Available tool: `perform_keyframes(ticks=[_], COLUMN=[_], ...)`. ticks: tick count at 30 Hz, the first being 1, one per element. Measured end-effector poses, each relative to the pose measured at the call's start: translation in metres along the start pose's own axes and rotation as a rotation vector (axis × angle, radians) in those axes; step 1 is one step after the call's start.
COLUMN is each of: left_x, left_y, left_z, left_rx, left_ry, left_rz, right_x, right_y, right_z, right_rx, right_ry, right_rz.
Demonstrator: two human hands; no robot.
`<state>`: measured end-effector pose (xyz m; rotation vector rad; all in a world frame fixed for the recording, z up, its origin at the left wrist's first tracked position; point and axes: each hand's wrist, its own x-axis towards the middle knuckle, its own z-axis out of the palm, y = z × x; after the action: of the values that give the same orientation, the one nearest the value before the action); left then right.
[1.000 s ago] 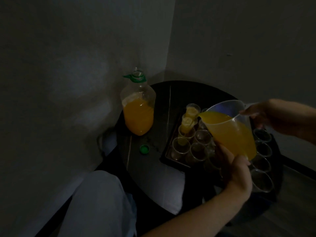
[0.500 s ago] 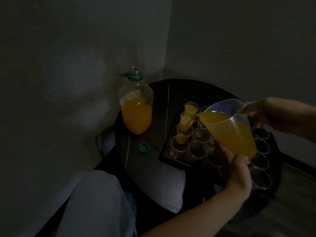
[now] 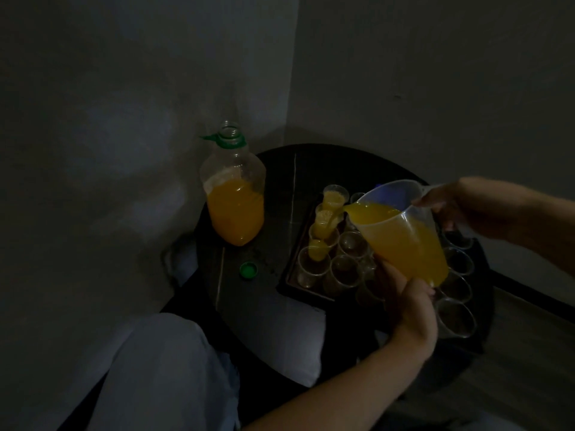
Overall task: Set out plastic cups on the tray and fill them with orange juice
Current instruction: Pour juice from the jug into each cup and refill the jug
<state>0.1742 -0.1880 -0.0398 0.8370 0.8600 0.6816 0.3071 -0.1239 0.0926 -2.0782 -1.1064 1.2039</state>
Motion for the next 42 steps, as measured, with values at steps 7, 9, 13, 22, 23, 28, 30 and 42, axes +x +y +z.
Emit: perform_keyframes(ticks=[7, 9, 13, 22, 23, 28, 30, 42], left_x=[0.006, 0.006, 0.005, 0.002, 0.004, 0.006, 0.007, 0.012], left_y=[-0.007, -0.006, -0.009, -0.009, -0.01, -0.012, -0.016, -0.021], left_z=[0.008, 0.009, 0.008, 0.007, 0.007, 0.008, 0.009, 0.004], left_rx=[-0.018, -0.024, -0.04, -0.066, -0.058, -0.069, -0.069, -0.072], left_ry=[-0.006, 0.001, -0.012, -0.031, -0.027, -0.006, -0.011, -0.011], left_rz=[0.013, 0.015, 0.008, 0.037, 0.028, 0.011, 0.002, -0.016], right_x=[-0.004, -0.006, -0.008, -0.01, -0.01, -0.011, -0.01, -0.003], right_y=[-0.004, -0.006, -0.006, -0.01, -0.01, -0.015, -0.014, -0.015], right_z=[-0.001, -0.001, -0.001, 0.001, 0.002, 0.002, 0.002, 0.002], right_rx=[0.048, 0.044, 0.035, -0.021, -0.024, -0.067, -0.051, -0.007], right_ry=[0.009, 0.003, -0.012, 0.032, 0.022, 0.031, 0.025, -0.032], right_rz=[0.005, 0.007, 0.011, 0.019, 0.016, 0.025, 0.027, 0.04])
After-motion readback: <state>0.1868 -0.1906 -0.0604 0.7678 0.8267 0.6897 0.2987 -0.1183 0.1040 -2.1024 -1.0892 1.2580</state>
